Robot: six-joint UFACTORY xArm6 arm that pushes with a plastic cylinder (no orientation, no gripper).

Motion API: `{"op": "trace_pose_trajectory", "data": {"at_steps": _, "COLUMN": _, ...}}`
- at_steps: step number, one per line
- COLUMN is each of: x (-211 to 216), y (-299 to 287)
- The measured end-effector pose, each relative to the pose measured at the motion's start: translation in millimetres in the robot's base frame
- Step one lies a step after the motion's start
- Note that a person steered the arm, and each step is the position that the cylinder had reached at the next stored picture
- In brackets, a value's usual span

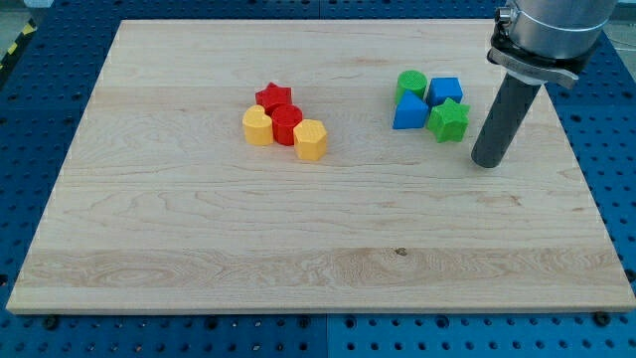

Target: Move the green star away from the blue blocks

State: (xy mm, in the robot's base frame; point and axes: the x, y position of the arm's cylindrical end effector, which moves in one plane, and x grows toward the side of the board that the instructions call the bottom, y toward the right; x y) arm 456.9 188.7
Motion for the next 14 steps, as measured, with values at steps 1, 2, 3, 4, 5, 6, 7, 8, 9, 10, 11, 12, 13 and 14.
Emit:
{"op": "trace_pose_trajectory", "data": {"at_steps": 1, "x": 0.0, "y": -12.9}}
{"op": "trace_pose_trajectory", "data": {"at_steps": 2, "x": -0.3, "y": -48.6}}
{"op": "trace_pose_trajectory", "data": {"at_steps": 3, "x": -14.0, "y": -84.3}}
{"op": "trace_pose_trajectory", "data": {"at_steps": 4, "x": -30.1, "y": -102.0}}
{"op": "trace_pose_trajectory", "data": {"at_steps": 5, "x": -30.1, "y": -90.6}}
{"op": "trace_pose_trajectory", "data": {"at_steps": 6, "x": -36.2, "y": -86.6}}
{"op": "trace_pose_trajectory", "data": {"at_steps": 7, "x": -48.4, "y": -83.5}}
{"op": "trace_pose_trajectory", "data": {"at_steps": 8, "x": -48.4, "y": -69.1}}
{"op": "trace_pose_trajectory", "data": {"at_steps": 9, "x": -48.7, "y": -60.1}}
{"op": "trace_pose_trajectory", "data": {"at_steps": 10, "x": -48.7, "y": -42.8}}
{"op": "trace_pose_trajectory", "data": {"at_steps": 11, "x": -64.5, "y": -39.7}}
{"op": "trace_pose_trajectory", "data": {"at_steps": 12, "x": -72.5, "y": -31.7}}
{"op": "trace_pose_trajectory", "data": {"at_steps": 13, "x": -72.5, "y": -23.8}}
{"op": "trace_pose_trajectory", "data": {"at_steps": 14, "x": -72.5, "y": -12.5}}
